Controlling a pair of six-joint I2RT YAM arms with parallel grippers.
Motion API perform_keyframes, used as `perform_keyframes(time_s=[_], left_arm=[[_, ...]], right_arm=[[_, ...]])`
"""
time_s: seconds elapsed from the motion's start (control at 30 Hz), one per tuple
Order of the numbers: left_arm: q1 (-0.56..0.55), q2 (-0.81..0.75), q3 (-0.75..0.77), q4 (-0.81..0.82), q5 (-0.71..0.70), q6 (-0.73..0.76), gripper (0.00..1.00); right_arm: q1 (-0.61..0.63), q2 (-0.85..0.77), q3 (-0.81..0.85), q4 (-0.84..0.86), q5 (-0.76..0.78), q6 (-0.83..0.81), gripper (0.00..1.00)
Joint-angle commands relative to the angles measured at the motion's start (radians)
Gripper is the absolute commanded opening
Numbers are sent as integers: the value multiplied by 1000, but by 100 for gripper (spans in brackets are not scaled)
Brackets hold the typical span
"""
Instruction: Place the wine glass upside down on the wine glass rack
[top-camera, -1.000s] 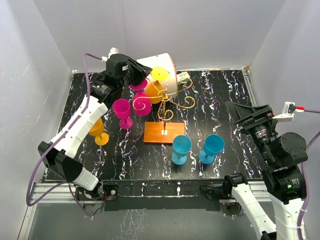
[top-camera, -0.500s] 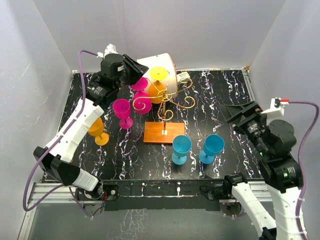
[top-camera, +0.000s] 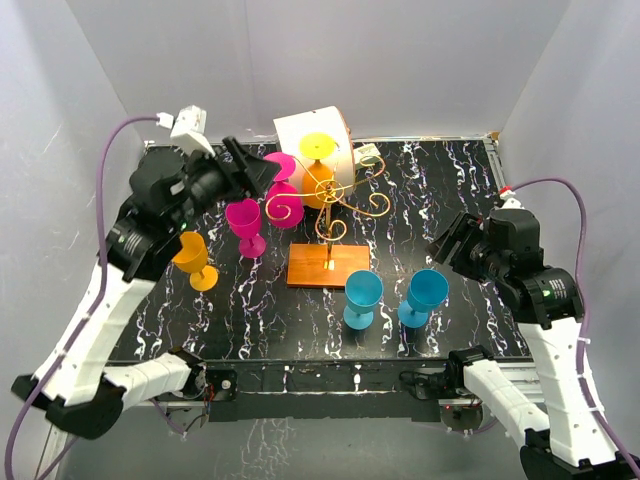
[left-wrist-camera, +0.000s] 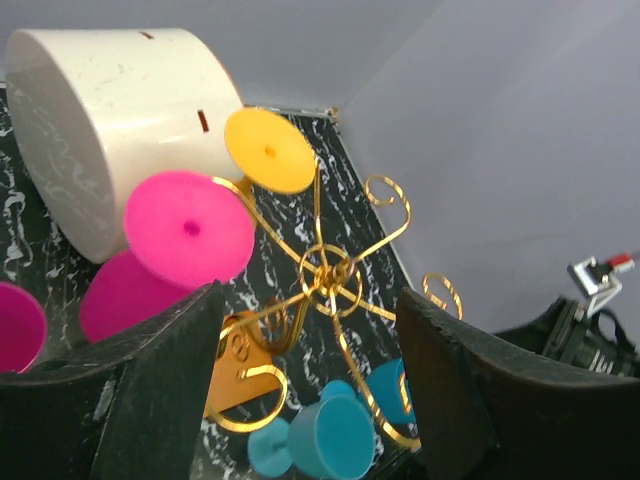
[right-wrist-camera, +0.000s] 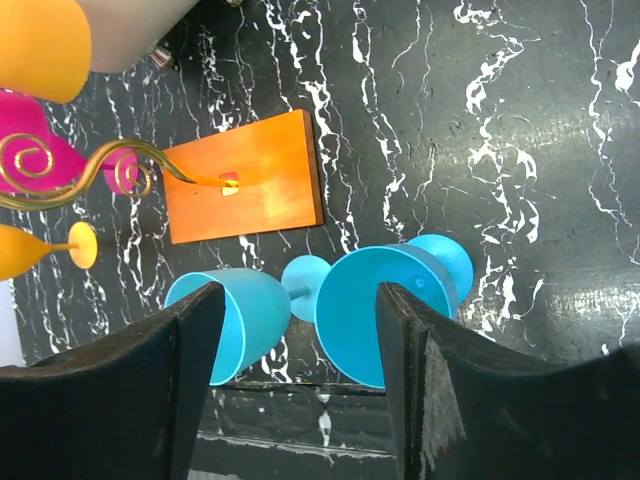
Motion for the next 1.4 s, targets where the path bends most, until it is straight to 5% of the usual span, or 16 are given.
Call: perform_keyframes(time_s=[0.0,0.4,0.77,0.97,1.2,1.37], left_arm=[[3,-141,-146,-16,56,132,70],[3,-371,-350,-26,87,283,98],[3,-414,-408,101,53,377,99],[3,-381,-376,116,15,396,99],[4,-386,-331,123,61,417,99],[3,-390,-323,144,83,401,99]], right_arm=[[1,5,-58,-1,-3,-56,58],[2,82,-151,80,-36,-26,58],[58,159,-133,68,-7,50,51],[302,224,-102,49,161,197,50],[429,276,-94,-29,310,302,29],[466,299,-63,-85,390,313,5]])
